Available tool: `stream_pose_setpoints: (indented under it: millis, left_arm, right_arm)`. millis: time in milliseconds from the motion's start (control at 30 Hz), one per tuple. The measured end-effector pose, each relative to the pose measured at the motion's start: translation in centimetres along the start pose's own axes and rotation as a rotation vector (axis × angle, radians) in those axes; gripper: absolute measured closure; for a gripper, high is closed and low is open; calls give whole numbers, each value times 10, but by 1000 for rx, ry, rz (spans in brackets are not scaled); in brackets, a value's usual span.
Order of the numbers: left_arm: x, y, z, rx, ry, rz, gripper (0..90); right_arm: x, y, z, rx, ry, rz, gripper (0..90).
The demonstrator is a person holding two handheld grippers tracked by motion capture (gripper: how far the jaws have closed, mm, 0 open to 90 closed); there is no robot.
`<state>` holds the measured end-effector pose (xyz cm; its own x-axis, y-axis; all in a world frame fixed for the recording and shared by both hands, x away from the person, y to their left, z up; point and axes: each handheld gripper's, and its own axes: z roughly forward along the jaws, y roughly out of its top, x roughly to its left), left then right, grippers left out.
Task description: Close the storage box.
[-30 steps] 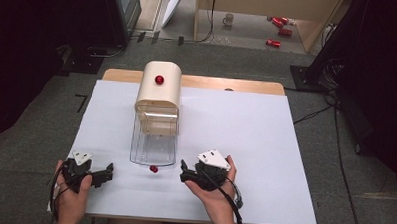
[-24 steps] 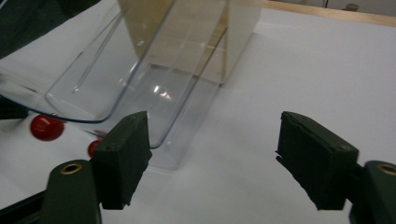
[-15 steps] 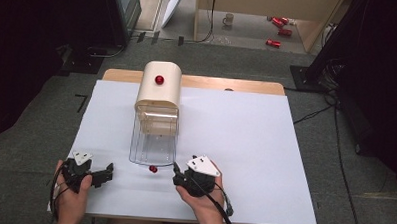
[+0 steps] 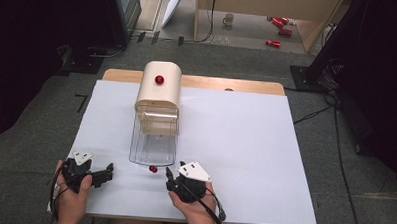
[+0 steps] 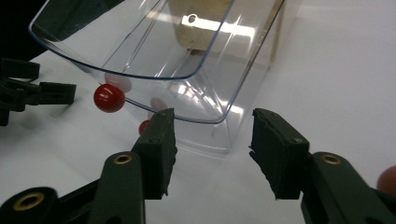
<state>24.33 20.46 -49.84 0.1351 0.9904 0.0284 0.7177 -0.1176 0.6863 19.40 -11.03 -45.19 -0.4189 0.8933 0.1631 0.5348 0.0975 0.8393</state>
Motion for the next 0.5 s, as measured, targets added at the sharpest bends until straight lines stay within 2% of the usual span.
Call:
stream_pose_setpoints:
  millis: [267, 500]
  left_arm:
    - [0, 0, 0, 1, 0, 0, 0]
    - [0, 0, 0, 1, 0, 0, 0]
  right_arm:
    - [9, -2, 4, 6, 27, -7, 588]
    - [13, -4, 4, 9, 26, -2, 620]
